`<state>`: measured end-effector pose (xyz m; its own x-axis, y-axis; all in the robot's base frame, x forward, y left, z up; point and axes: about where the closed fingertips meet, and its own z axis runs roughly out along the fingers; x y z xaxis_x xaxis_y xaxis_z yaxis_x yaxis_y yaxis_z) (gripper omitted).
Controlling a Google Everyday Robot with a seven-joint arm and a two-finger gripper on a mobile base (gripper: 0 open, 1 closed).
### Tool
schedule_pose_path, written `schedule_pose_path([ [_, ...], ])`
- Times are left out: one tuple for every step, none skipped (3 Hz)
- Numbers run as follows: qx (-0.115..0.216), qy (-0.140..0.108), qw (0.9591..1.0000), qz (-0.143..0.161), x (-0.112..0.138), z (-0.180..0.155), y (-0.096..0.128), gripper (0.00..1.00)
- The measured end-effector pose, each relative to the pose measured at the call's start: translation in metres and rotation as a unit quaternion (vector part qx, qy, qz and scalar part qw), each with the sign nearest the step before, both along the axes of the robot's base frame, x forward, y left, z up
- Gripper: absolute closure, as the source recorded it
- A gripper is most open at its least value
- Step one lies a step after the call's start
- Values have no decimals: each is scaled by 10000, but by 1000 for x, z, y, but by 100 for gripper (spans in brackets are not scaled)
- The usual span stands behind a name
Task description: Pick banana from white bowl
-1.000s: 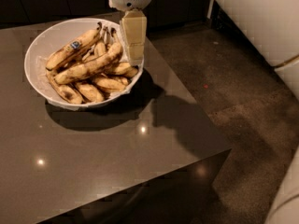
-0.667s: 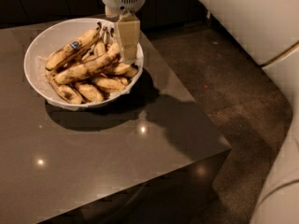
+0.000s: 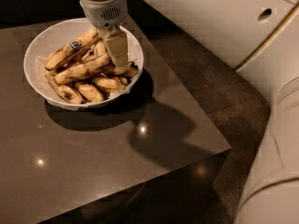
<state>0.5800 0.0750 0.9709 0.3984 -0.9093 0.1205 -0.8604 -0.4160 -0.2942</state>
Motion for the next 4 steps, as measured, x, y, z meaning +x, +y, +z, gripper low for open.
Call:
schedule_pose_path([
  [-372, -137, 9991, 167, -2, -9, 14, 35],
  [-610, -223, 9975, 285, -2, -17, 25, 34],
  [-722, -246, 9966, 324, 2, -25, 34, 33],
  [-786, -149, 9961, 365, 3, -41, 42, 35],
])
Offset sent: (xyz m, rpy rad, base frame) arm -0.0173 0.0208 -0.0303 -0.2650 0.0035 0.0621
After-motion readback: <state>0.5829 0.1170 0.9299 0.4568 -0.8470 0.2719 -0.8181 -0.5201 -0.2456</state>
